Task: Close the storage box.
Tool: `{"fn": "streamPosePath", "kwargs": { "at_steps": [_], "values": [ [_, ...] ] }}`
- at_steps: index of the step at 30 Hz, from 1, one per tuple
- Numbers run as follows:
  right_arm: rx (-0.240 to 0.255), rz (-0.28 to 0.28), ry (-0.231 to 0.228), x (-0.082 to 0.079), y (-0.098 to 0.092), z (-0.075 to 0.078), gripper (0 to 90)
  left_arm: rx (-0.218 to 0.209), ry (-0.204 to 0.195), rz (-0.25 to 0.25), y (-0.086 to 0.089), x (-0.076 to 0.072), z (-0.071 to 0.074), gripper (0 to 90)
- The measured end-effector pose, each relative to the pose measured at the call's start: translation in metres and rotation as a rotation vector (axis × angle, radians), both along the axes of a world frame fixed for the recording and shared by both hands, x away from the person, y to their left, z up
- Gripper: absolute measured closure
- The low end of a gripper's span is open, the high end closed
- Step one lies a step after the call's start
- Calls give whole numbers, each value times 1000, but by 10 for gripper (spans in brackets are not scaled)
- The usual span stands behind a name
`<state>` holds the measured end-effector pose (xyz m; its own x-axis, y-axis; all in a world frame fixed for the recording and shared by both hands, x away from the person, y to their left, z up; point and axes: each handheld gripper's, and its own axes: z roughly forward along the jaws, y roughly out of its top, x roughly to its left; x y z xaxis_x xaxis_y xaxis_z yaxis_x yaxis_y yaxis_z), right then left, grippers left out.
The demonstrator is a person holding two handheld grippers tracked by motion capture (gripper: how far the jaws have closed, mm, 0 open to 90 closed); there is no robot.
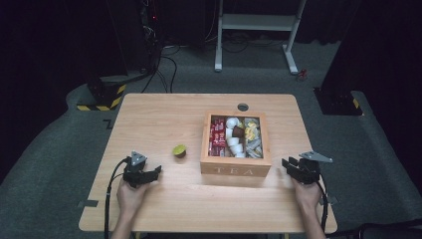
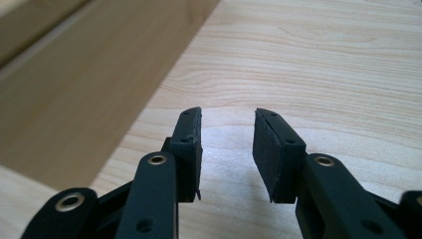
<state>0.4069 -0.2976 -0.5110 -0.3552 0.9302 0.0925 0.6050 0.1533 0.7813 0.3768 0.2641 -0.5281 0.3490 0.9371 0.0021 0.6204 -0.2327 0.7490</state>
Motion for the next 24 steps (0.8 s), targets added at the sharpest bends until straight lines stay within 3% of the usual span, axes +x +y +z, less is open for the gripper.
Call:
{"fn": "streamPosePath", "kwargs": {
  "at_steps": [4,11,14,17,20,24],
  "values": [
    [-48,-1,0,4,6,-3,627,0,0,0,0,0,0,281],
    [-86,-3,32,8,9,-10,594,0,0,-1,0,0,0,280],
    [-94,5,37,8,11,-10,542,0,0,0,0,0,0,280],
    [-133,8,28,6,16,-11,491,0,0,-1,0,0,0,280],
    [-125,-22,39,7,15,-11,429,0,-2,-3,0,0,0,279],
    [-127,-35,41,8,15,-11,411,-4,0,-4,-1,0,0,279]
  ]
}}
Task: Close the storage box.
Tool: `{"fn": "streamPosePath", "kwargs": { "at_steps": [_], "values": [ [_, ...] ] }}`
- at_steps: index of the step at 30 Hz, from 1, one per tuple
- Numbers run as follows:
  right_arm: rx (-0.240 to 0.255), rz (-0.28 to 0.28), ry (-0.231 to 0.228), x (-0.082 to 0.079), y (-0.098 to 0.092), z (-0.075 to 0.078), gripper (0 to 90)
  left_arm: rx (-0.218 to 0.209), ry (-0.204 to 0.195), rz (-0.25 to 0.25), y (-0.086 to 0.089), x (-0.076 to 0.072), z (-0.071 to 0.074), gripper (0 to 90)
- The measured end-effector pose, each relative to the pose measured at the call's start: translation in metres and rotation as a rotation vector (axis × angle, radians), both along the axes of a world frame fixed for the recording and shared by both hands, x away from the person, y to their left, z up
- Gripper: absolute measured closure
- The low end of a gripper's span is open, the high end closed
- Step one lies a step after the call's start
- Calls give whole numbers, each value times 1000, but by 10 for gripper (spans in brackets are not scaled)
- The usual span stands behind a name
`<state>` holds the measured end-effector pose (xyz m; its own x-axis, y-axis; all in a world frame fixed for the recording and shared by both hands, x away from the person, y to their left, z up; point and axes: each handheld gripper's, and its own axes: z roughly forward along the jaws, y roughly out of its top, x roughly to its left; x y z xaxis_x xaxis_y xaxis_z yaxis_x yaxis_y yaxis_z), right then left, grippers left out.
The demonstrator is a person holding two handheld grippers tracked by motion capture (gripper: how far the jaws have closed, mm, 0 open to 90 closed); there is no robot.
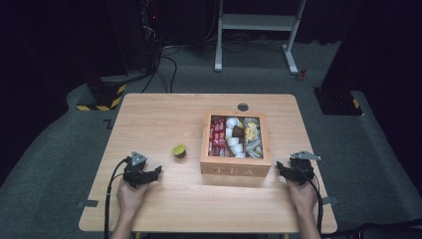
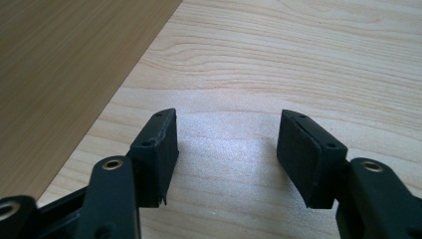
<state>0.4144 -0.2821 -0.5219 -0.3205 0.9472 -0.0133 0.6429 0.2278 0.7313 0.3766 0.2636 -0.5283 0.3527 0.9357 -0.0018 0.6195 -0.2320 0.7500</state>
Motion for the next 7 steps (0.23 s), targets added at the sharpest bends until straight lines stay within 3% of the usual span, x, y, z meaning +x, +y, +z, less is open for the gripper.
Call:
{"fn": "streamPosePath", "kwargs": {
  "at_steps": [7],
  "values": [
    [2,-2,1,0,0,0,411,1,-1,0,0,1,0,280]
  ]
}}
